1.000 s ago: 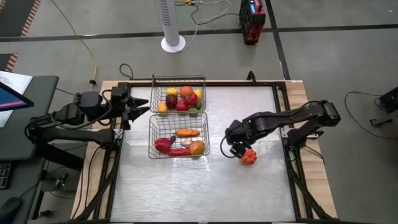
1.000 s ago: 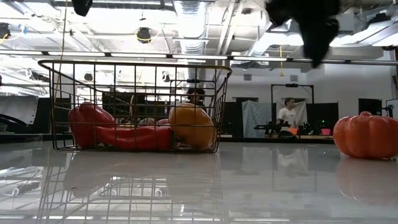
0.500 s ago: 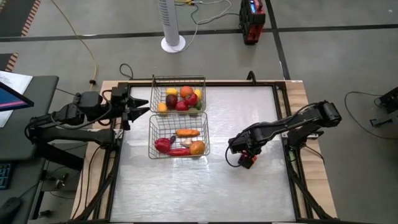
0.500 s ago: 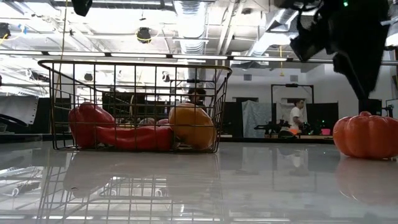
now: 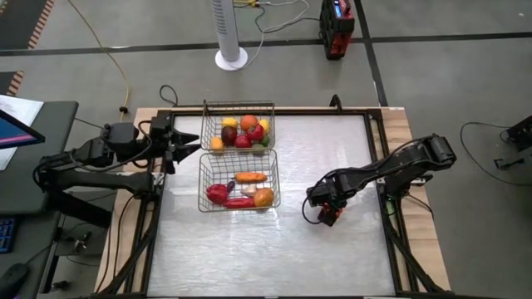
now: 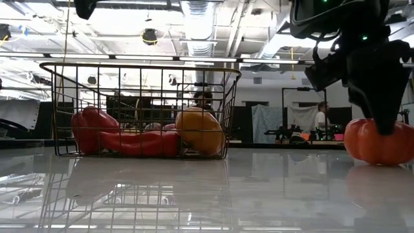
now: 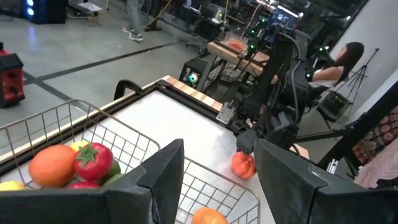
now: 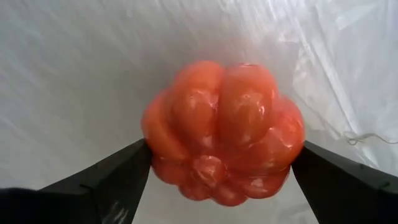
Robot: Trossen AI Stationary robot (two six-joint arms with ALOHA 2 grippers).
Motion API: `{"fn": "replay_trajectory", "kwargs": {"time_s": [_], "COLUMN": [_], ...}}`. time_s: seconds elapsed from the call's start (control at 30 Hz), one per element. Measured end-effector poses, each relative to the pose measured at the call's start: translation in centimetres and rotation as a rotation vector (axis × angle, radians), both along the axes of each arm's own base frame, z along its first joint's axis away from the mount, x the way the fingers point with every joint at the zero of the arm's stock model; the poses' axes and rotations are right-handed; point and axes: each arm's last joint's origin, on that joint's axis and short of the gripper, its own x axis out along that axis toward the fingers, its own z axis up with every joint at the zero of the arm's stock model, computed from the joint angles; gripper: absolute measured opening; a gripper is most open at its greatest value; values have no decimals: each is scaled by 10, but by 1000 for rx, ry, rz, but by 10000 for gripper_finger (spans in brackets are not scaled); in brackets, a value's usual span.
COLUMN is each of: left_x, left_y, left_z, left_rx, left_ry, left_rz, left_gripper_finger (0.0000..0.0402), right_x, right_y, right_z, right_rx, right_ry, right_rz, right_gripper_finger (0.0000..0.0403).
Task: Sort produce into baskets
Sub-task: Put the orange pumpkin into the bottom mesh basket
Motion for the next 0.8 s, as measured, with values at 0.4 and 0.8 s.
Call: {"fn": "replay_trajectory", "kwargs": {"time_s": [0.4,0.8], "left_x": [-1,-1], "left_y": [0,0], "left_z": [0,0], "left_rx": [-25,-34], "left_ry": [-5,-11], "left_rz": [4,-5], "left_gripper_finger": [183,183], "right_x": [19,61], "right_y": [-12,-46], "right_z": [25,115], "right_rx": [14,-133], "right_ry": [-77,-413], "right_rz": [19,-35], "right_gripper_finger": [378,367]}}
